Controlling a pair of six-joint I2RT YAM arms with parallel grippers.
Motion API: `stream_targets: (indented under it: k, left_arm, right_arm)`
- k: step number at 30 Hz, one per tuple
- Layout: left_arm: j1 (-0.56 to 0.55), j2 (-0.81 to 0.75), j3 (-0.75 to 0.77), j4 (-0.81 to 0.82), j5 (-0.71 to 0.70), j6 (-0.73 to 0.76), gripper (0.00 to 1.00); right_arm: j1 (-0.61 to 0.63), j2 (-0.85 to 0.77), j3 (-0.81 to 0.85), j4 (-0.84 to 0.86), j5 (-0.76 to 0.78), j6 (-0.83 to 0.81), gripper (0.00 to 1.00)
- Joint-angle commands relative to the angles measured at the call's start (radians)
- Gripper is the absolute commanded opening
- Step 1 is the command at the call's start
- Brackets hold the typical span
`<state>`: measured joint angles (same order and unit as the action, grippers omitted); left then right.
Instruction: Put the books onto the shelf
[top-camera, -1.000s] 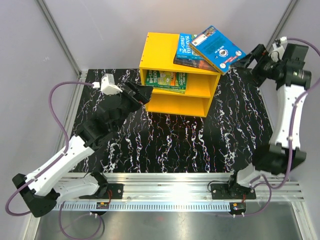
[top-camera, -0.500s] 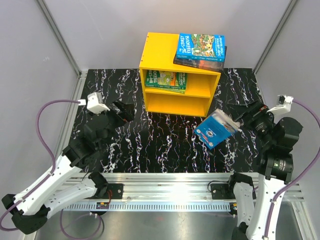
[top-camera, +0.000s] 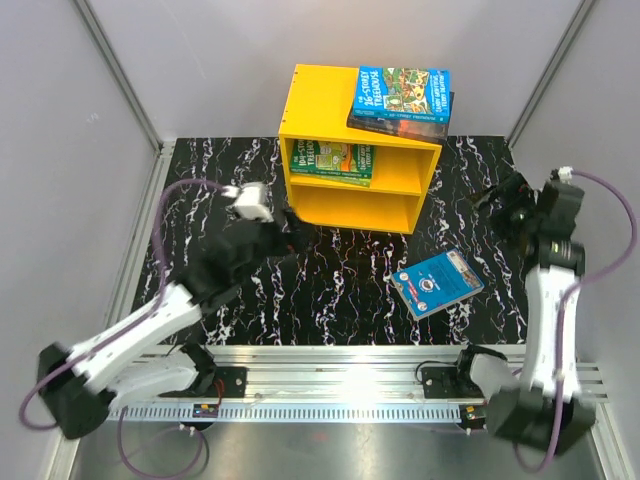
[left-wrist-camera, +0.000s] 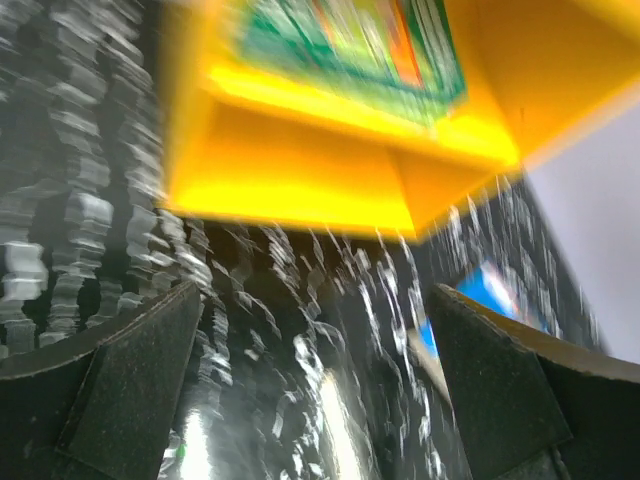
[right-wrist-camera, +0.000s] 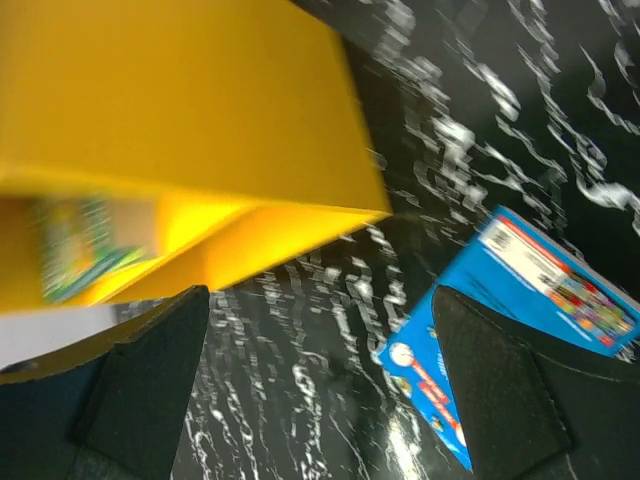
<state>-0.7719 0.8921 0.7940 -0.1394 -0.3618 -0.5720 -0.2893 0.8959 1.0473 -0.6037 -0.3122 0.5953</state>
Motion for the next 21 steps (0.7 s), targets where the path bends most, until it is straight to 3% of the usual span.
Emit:
stream_targets:
  k: [1,2,8,14,21]
  left_arm:
    - [-0.007,0.204,0.054,0.176,0.311,0.026,0.99]
    - [-0.012,0.309,0.074,0.181,0.34,-0.02,0.99]
    - [-0.147,0.648,0.252,0.187,0.366,-0.112,0.99]
    - [-0.256,0.861,0.307,0.234,0.399,-0.279,0.99]
    - [-0.333,1.041,0.401,0.213,0.423,-0.38,0.99]
  right_arm:
    - [-0.004,0.324,0.049,-0.111,0.11,-0.02,1.0]
    - [-0.007,0.447,0.065,-0.12,0.125,-0.02,1.0]
    - [-0.06,0.635,0.007,0.025,0.148,0.031,1.0]
    - [-0.06,0.672,-0.095,0.126,0.091,0.032,1.0]
    - [-0.05,0.615,-0.306,0.243,-0.117,0.035,1.0]
